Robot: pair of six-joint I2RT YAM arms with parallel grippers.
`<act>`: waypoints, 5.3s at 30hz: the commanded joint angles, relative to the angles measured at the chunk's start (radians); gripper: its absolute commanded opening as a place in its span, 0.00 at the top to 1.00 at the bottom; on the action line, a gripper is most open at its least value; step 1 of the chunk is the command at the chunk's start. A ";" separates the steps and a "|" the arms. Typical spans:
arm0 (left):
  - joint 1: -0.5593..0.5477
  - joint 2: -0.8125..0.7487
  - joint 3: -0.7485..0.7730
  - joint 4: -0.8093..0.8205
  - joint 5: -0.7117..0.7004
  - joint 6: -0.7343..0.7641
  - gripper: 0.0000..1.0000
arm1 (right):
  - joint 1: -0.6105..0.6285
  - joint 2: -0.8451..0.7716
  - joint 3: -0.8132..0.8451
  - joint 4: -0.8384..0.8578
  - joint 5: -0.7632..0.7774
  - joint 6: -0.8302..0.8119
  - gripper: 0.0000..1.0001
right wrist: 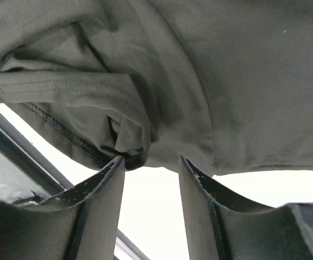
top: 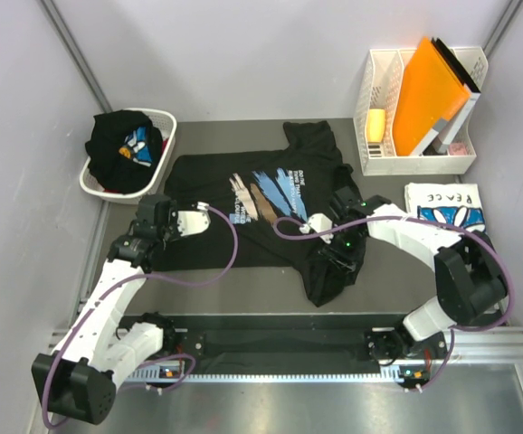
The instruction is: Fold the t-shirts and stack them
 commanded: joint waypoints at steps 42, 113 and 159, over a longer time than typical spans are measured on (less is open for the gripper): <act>-0.004 -0.011 0.018 0.036 0.022 0.019 0.48 | 0.247 -0.135 -0.142 -0.337 0.045 -0.324 0.57; -0.044 -0.090 0.323 0.094 0.079 -0.219 0.01 | 0.302 0.313 0.104 -0.057 -0.196 -0.174 1.00; -0.044 -0.060 0.190 -0.071 0.277 -0.108 0.01 | 0.012 0.240 0.313 0.044 0.034 -0.031 0.96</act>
